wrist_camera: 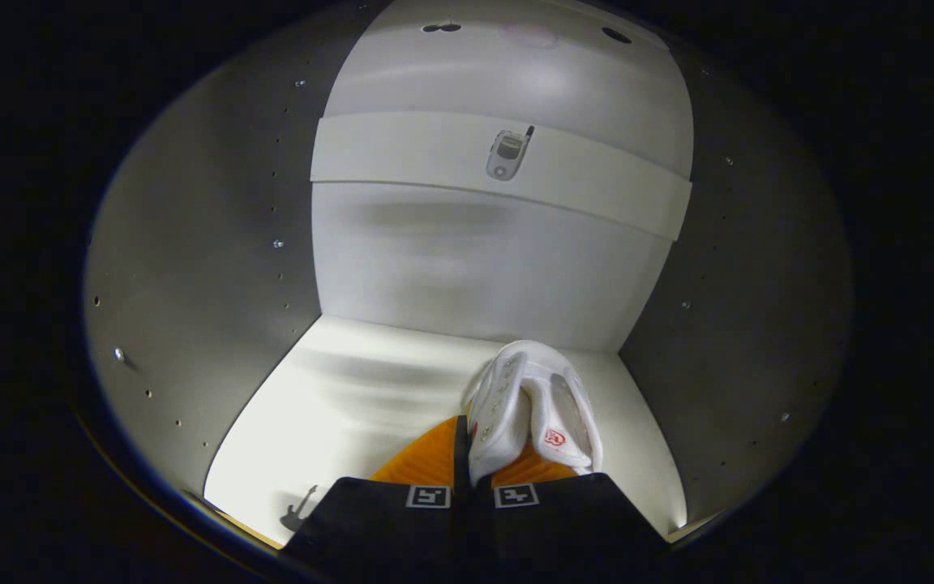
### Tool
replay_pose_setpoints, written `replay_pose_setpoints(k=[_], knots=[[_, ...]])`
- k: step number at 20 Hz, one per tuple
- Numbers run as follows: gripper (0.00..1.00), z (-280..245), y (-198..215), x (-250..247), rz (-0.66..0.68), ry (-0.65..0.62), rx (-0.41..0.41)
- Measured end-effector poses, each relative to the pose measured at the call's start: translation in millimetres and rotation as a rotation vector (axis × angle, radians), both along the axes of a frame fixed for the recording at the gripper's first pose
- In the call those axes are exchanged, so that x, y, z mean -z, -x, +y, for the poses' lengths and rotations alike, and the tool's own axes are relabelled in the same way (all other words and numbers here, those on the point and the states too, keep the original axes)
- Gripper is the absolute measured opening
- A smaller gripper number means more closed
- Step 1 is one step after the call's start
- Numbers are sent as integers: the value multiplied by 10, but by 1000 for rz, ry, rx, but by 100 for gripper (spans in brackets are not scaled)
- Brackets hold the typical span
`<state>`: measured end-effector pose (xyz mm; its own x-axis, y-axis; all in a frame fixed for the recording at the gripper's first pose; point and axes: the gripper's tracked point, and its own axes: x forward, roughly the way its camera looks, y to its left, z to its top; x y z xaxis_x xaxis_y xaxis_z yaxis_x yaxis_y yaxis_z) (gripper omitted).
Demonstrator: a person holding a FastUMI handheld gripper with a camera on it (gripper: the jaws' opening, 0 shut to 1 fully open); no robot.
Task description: Open the shoe cabinet door, grab the shoes and put them into the shoe cabinet, then close the shoe cabinet door.
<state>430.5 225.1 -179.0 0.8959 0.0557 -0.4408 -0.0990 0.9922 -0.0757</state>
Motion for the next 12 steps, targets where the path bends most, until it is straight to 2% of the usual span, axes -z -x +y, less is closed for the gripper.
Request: replay_pose_setpoints(k=[3,7,10,12], knots=[[6,64,51,-4,2,14,-24],[41,125,190,-63,24,-52,-48],[78,161,378,-203,14,-97,-50],[91,122,530,-336,-14,-109,-32]])
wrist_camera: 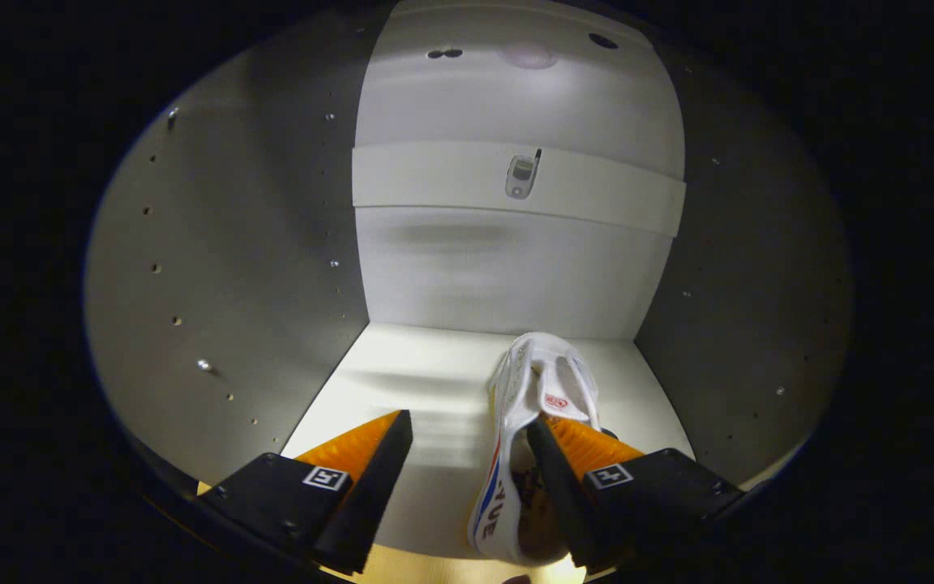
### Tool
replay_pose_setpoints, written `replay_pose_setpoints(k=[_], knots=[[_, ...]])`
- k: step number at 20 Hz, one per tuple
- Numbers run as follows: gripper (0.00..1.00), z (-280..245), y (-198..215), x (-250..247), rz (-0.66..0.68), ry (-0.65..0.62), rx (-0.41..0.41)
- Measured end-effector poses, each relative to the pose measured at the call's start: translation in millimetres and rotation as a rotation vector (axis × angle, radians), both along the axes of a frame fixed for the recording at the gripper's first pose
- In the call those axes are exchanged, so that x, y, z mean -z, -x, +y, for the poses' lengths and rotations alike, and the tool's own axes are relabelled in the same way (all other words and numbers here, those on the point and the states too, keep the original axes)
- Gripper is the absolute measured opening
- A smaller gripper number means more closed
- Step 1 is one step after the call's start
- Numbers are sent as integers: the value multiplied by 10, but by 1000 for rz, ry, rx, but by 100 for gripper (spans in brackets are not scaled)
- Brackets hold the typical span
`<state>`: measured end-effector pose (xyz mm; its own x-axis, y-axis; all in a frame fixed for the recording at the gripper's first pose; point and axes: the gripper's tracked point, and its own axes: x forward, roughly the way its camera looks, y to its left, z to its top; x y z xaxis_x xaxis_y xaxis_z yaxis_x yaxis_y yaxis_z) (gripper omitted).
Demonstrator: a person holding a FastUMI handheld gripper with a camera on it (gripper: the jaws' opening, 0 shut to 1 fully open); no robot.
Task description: Open the shoe cabinet door, grab the shoes and put them into the shoe cabinet, then close the shoe cabinet door.
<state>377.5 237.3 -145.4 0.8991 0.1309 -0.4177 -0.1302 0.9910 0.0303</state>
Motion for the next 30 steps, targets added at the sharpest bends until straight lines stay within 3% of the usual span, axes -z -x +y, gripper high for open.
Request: replay_pose_setpoints(k=[2,8,13,24,30], knots=[[99,-78,134,-201,-54,-20,35],[99,-250,780,-967,-231,-59,76],[98,-461,1617,-1487,-390,-69,128],[98,-785,3453,-1573,-465,-99,122],[98,-1415,4337,-1583,-495,-164,168]])
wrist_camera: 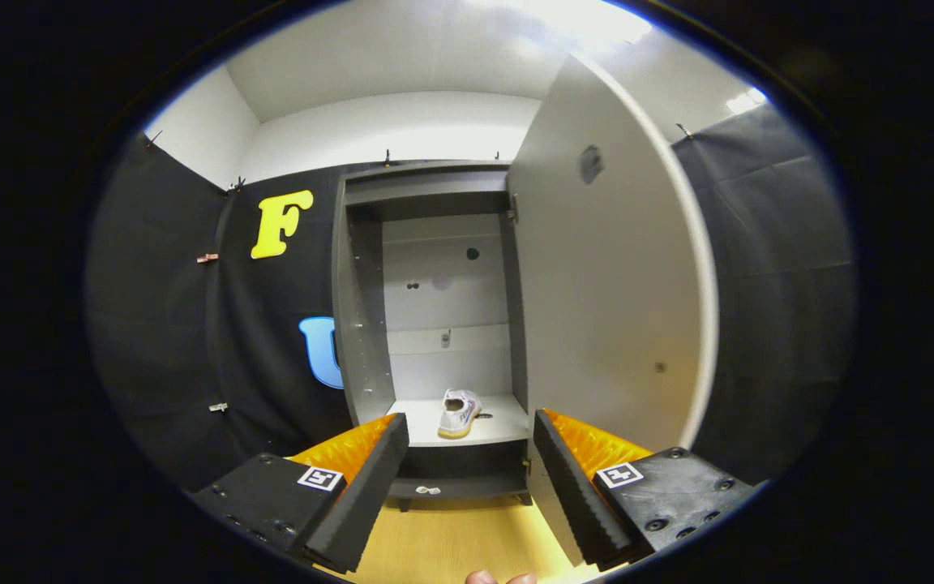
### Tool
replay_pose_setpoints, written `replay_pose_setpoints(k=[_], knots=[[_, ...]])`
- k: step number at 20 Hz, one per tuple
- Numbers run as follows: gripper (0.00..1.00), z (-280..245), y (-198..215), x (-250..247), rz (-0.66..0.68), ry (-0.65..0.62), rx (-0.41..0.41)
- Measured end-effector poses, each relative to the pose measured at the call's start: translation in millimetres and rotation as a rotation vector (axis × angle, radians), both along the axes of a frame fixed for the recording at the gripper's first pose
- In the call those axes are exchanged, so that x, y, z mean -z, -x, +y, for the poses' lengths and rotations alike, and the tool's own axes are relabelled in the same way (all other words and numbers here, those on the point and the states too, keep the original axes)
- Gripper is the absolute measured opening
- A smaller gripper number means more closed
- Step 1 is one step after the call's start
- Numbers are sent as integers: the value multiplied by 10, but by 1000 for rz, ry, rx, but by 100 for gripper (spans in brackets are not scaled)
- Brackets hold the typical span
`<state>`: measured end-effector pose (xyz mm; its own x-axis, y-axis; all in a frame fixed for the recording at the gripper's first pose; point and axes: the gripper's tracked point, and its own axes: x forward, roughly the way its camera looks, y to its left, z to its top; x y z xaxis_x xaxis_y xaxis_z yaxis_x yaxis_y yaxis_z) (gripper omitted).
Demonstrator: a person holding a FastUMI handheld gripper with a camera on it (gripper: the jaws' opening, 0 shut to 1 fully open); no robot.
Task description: Open the shoe cabinet door, grab the shoes and put them into the shoe cabinet, then close the shoe cabinet door.
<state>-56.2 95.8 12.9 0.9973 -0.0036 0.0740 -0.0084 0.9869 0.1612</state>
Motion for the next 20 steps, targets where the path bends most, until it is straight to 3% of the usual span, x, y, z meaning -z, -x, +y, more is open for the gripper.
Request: replay_pose_setpoints(k=[6,11,15,20], knots=[[98,-1079,512,236,79,-60,198],[98,-1934,367,421,132,5,327],[98,-2317,-18,519,174,-19,332],[98,-2350,-394,556,183,-53,282]])
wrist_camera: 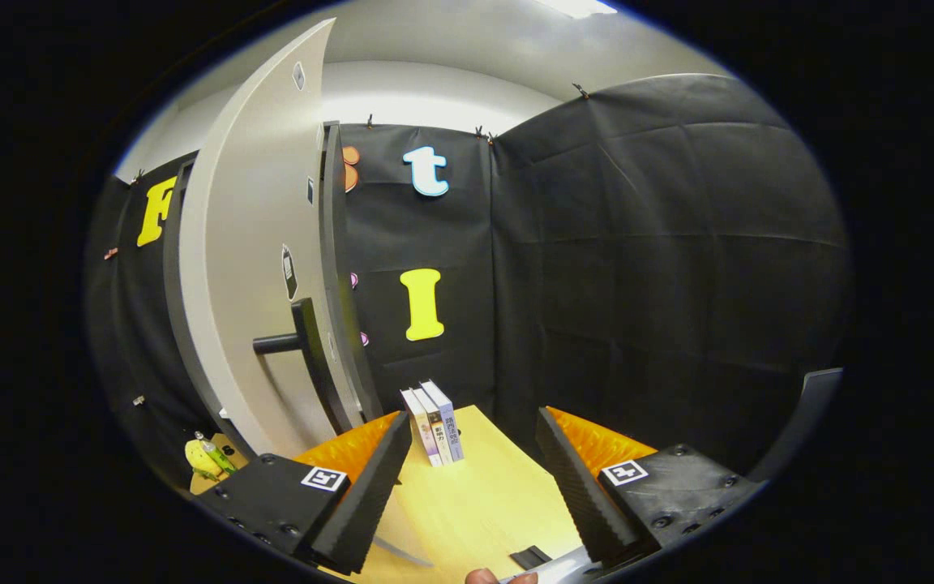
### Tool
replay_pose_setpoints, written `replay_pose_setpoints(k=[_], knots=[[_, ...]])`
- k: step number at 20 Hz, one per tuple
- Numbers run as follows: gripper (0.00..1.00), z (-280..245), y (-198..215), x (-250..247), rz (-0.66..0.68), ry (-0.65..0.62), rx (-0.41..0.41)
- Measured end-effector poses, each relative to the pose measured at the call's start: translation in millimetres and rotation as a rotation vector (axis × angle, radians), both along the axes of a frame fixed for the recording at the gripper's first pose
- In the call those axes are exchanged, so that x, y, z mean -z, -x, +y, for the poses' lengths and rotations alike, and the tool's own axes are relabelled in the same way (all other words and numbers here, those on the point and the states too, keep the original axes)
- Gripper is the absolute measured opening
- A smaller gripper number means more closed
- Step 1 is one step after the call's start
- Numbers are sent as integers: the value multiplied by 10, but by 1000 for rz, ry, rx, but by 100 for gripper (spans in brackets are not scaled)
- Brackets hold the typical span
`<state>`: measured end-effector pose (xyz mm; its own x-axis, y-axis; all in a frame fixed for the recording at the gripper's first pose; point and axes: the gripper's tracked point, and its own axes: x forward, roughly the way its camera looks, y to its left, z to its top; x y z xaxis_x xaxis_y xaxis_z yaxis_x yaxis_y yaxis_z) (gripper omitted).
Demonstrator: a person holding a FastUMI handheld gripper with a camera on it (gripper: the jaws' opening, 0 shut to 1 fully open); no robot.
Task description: Open the shoe cabinet door, grab the shoes and put them into the shoe cabinet, then close the shoe cabinet door.
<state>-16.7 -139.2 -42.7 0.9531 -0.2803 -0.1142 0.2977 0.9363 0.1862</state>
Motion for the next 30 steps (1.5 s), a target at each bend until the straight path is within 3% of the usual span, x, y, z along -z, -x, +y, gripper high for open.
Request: replay_pose_setpoints(k=[9,17,30], knots=[[97,383,28,-16,-1,-2,-54],[97,1487,-63,-38,-9,-29,-222],[98,2977,-635,-29,-34,-44,-477]])
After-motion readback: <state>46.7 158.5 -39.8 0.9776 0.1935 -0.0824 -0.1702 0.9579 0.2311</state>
